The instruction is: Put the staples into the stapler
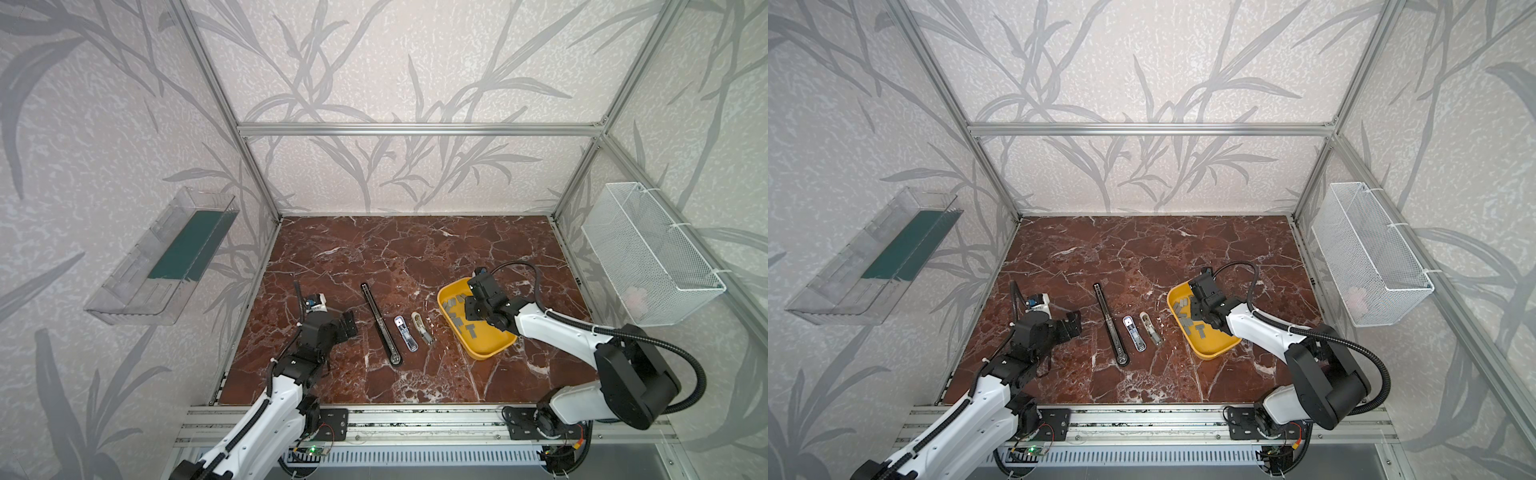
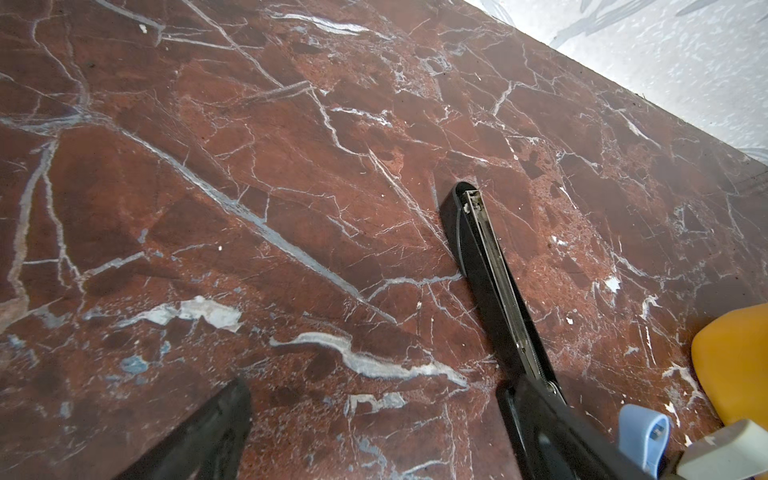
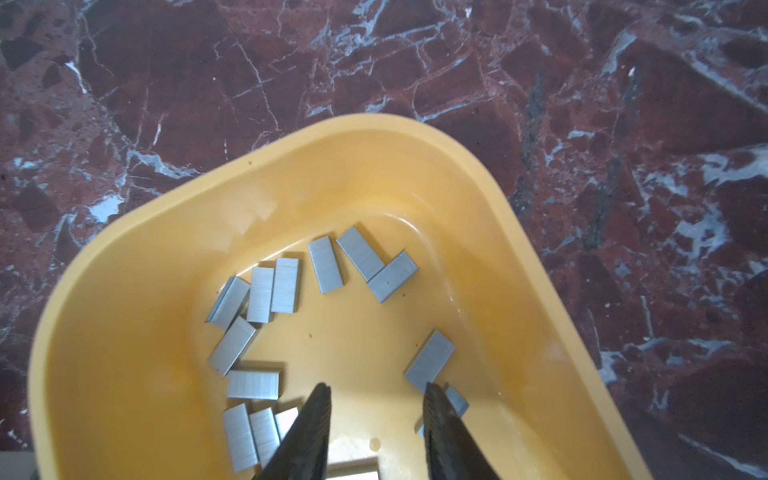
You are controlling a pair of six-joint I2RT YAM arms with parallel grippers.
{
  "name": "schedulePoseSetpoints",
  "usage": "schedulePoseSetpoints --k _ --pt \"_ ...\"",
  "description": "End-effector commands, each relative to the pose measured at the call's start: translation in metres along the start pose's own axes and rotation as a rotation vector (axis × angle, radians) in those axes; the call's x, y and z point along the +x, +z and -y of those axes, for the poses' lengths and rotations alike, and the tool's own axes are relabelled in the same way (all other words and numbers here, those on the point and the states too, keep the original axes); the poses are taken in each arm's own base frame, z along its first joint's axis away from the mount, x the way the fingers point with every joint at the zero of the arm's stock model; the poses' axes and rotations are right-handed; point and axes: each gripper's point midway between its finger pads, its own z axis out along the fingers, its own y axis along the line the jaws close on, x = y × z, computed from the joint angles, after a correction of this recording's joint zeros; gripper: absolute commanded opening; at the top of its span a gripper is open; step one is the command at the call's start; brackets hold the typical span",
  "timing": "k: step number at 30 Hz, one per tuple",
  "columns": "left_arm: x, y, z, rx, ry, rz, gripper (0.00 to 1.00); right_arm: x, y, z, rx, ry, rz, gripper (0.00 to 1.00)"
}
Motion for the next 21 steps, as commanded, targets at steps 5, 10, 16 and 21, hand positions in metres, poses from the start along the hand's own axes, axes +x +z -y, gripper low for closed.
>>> schedulePoseSetpoints --k 5,10,16,21 --pt "-0.023 -0.006 0.002 -0.004 -0.010 0.086 0.99 0.002 0.014 0.014 0.035 0.076 -0.027 0.55" --pt "-0.021 -0.006 0.003 0.004 -0.011 0.080 0.99 0.004 0.018 0.017 0.028 0.086 -0.042 0.58" --pt "-0.020 -0.004 0.004 0.003 -0.011 0.072 0.99 0.007 0.032 0.011 -0.030 0.113 -0.089 0.58" --pt "-0.020 -0.001 0.005 0.003 -0.009 0.063 0.99 0.013 0.037 0.010 -0.028 0.104 -0.150 0.58"
